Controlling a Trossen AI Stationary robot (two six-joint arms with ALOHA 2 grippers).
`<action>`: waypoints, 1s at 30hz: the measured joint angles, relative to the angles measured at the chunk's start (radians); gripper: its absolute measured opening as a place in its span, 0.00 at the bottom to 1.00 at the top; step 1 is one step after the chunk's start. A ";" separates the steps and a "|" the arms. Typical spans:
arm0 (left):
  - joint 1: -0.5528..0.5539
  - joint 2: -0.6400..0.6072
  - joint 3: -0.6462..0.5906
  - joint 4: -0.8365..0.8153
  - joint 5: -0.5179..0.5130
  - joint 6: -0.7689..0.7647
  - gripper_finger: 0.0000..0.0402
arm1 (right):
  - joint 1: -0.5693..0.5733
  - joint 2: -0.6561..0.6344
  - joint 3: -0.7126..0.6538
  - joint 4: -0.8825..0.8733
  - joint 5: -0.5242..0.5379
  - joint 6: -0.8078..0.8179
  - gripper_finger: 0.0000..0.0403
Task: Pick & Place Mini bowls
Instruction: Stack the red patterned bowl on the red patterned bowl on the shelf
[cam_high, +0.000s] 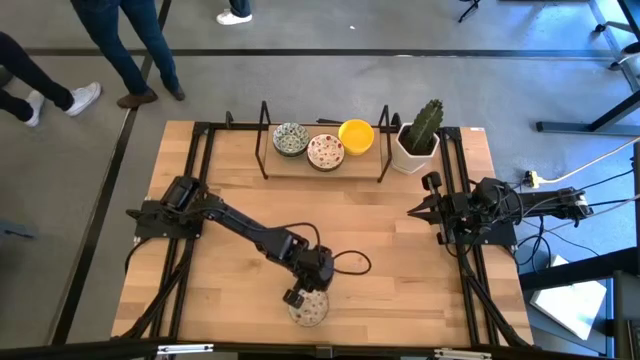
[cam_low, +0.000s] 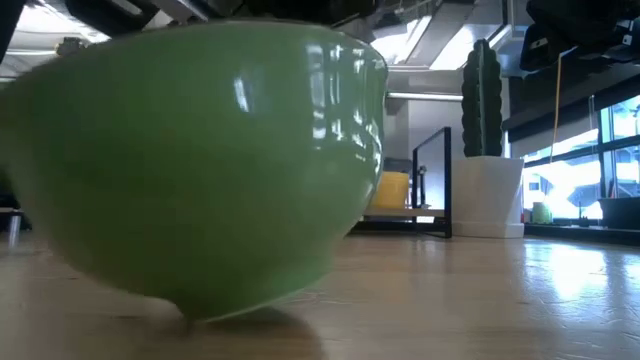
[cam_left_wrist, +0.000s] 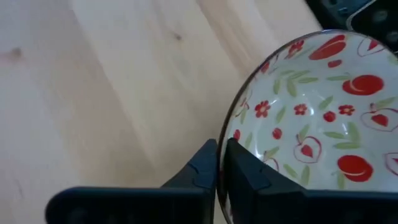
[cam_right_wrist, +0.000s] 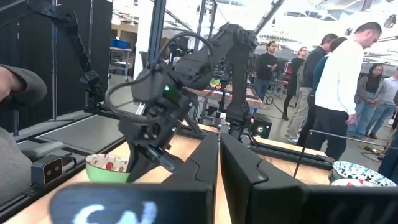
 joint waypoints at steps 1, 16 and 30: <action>-0.002 -0.005 -0.001 -0.002 -0.007 -0.002 0.03 | 0.000 0.000 0.000 0.000 0.000 0.000 0.05; 0.005 -0.498 -0.141 0.005 -0.311 0.092 0.01 | 0.000 0.000 0.000 -0.008 -0.017 -0.004 0.05; 0.215 -1.236 -0.803 0.238 -0.505 -0.136 0.01 | 0.000 0.000 0.000 -0.008 -0.017 -0.015 0.05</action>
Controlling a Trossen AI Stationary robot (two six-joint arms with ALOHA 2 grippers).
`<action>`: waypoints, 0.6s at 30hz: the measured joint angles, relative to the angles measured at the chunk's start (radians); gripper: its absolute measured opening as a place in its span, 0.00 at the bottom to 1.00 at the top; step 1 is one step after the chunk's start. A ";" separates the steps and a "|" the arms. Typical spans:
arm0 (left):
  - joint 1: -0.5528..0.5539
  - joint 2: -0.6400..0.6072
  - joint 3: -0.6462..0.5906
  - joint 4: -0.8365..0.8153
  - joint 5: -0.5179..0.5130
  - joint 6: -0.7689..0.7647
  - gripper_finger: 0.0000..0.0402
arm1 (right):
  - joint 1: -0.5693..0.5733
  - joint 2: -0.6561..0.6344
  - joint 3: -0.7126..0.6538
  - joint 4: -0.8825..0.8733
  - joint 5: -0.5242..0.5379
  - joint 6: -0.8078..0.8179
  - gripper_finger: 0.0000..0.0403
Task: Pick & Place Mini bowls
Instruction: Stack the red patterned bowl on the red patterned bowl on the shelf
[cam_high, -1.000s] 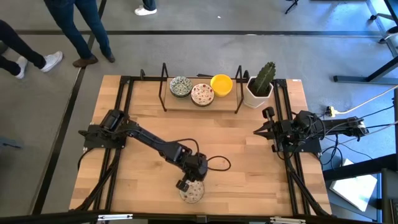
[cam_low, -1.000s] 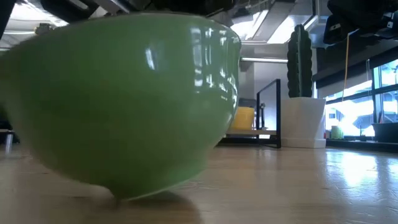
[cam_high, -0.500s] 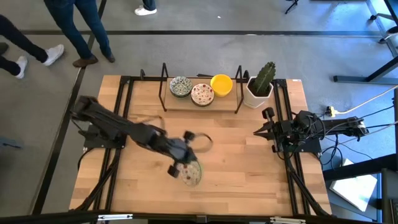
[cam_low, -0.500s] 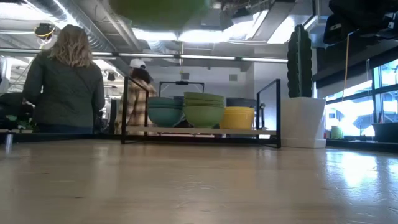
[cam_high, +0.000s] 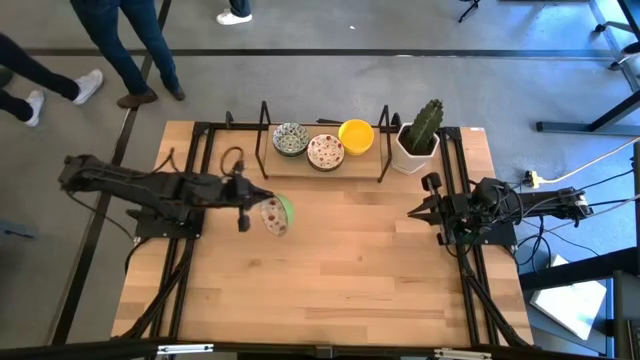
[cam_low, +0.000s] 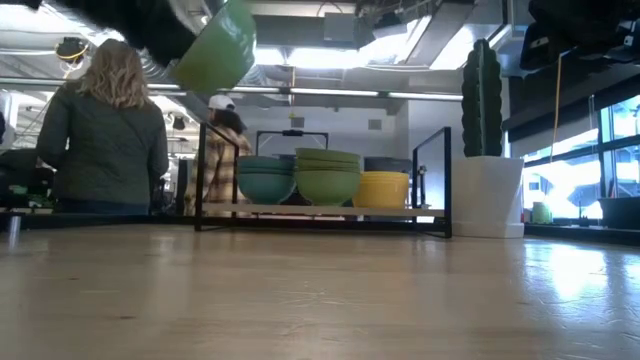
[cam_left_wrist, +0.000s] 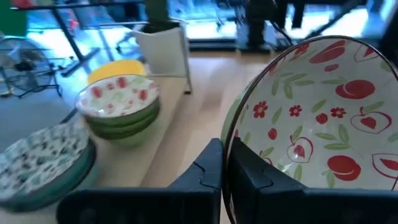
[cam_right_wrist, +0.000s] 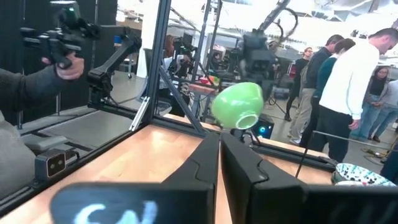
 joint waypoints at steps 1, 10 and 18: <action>0.015 -0.032 -0.032 0.021 0.002 -0.011 0.01 | 0.000 0.000 0.000 0.000 0.000 -0.010 0.05; 0.094 -0.184 -0.269 0.208 0.055 -0.020 0.01 | 0.000 0.000 0.000 0.000 0.000 -0.016 0.05; 0.174 -0.267 -0.363 0.261 0.112 -0.019 0.01 | 0.000 0.000 0.000 -0.008 0.000 -0.015 0.05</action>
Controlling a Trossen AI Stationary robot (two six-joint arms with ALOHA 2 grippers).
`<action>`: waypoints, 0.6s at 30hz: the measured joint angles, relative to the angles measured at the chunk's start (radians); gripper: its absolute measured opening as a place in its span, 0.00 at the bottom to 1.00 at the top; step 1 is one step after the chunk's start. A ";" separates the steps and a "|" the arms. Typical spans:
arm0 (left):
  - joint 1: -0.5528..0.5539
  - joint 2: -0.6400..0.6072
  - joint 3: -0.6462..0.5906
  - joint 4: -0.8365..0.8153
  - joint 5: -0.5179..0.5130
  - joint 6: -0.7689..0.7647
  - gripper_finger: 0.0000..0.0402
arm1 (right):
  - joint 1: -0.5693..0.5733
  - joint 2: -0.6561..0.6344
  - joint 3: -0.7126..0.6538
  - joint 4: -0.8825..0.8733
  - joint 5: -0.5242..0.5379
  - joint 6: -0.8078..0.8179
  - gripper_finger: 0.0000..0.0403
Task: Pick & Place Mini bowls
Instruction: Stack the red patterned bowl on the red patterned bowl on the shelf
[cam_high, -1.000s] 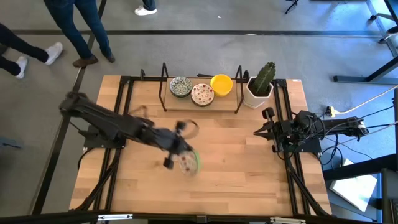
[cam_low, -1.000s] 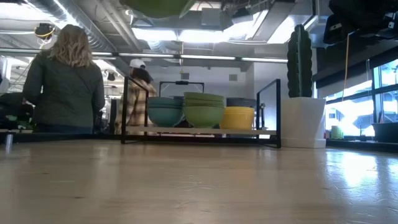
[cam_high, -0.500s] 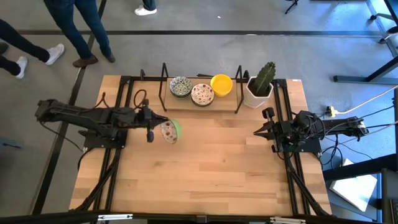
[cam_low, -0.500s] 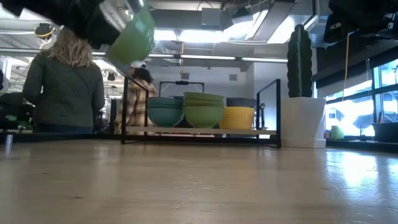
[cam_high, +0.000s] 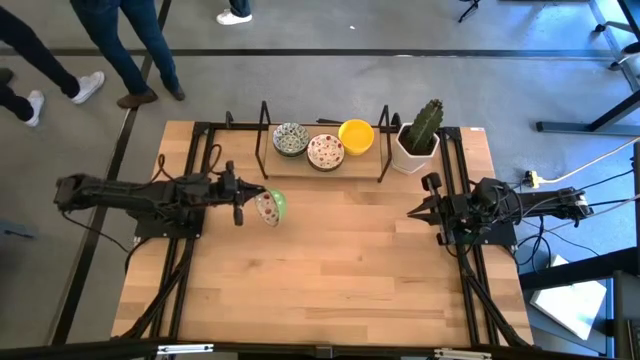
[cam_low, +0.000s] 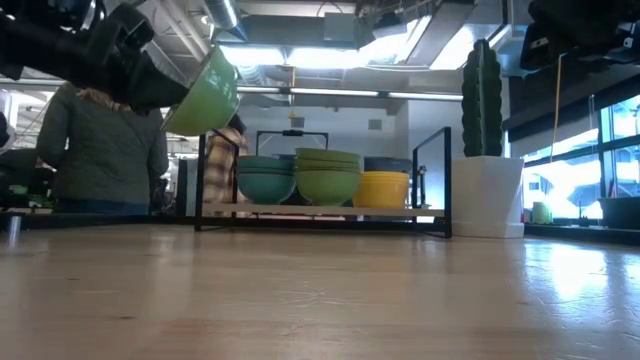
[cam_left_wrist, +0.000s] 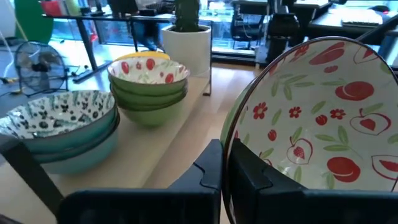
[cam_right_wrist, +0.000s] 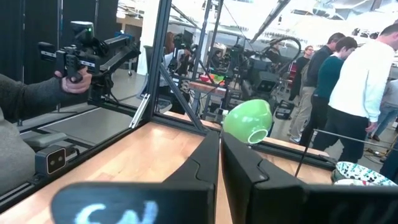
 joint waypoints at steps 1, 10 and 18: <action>0.010 -0.008 -0.005 0.000 0.013 0.000 0.01 | 0.000 0.000 0.000 0.000 0.000 0.000 0.05; 0.107 -0.051 -0.027 0.012 0.109 0.007 0.01 | 0.000 0.000 0.000 0.000 0.000 -0.003 0.05; 0.194 -0.054 -0.055 0.081 0.185 0.036 0.01 | 0.000 0.000 0.000 -0.012 0.001 -0.003 0.05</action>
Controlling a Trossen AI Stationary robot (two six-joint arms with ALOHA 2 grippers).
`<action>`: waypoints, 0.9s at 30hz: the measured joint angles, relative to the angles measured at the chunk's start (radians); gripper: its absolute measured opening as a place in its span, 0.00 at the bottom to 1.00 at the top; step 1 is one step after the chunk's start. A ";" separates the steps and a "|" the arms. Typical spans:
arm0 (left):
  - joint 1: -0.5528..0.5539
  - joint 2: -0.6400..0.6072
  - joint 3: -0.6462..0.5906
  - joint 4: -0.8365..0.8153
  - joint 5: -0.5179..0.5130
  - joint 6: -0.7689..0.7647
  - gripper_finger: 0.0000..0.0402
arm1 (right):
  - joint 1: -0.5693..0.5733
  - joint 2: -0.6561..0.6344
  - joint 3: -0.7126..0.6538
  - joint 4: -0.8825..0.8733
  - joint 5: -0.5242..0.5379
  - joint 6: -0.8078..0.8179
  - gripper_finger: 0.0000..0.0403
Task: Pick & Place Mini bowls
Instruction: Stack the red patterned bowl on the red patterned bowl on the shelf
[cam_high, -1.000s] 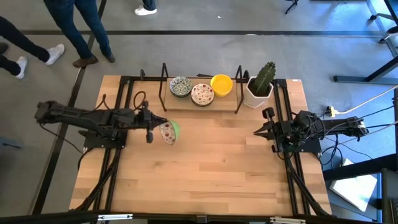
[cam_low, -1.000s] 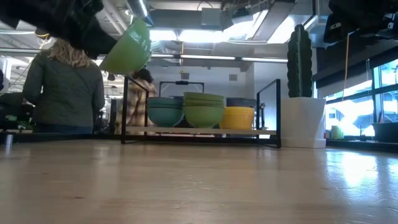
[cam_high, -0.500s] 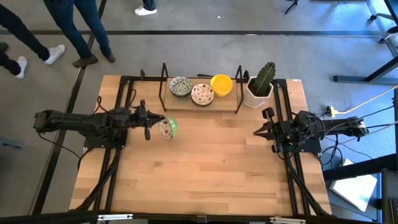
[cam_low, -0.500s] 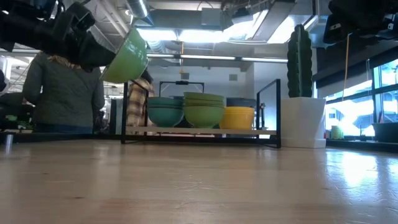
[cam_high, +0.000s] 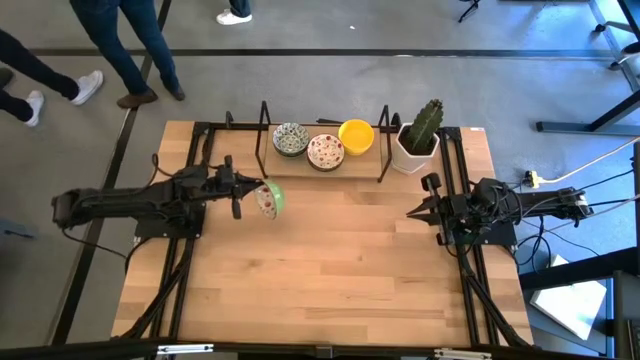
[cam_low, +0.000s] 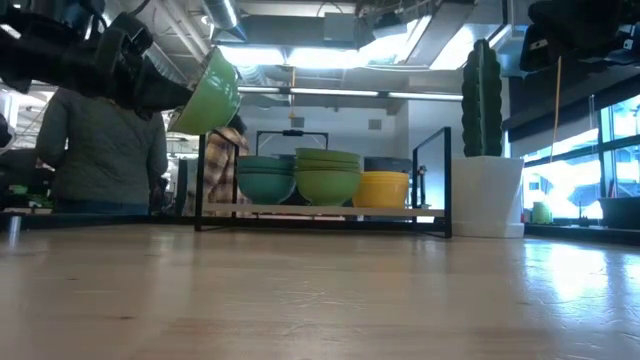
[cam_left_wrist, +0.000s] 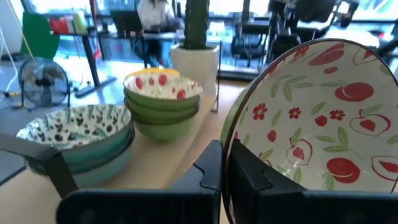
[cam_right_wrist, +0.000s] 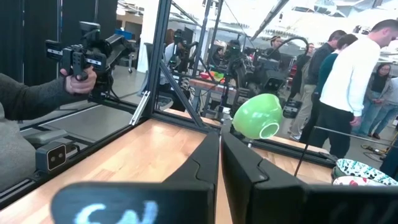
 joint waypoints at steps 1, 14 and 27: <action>0.009 0.000 -0.013 0.028 0.014 0.001 0.01 | 0.000 0.000 0.000 0.000 0.000 0.000 0.05; 0.082 0.004 -0.025 0.127 0.131 -0.052 0.01 | 0.000 0.000 0.000 -0.006 0.007 -0.023 0.05; 0.067 0.487 0.660 -0.384 -0.006 0.047 0.02 | 0.000 0.000 0.000 -0.003 0.010 -0.023 0.05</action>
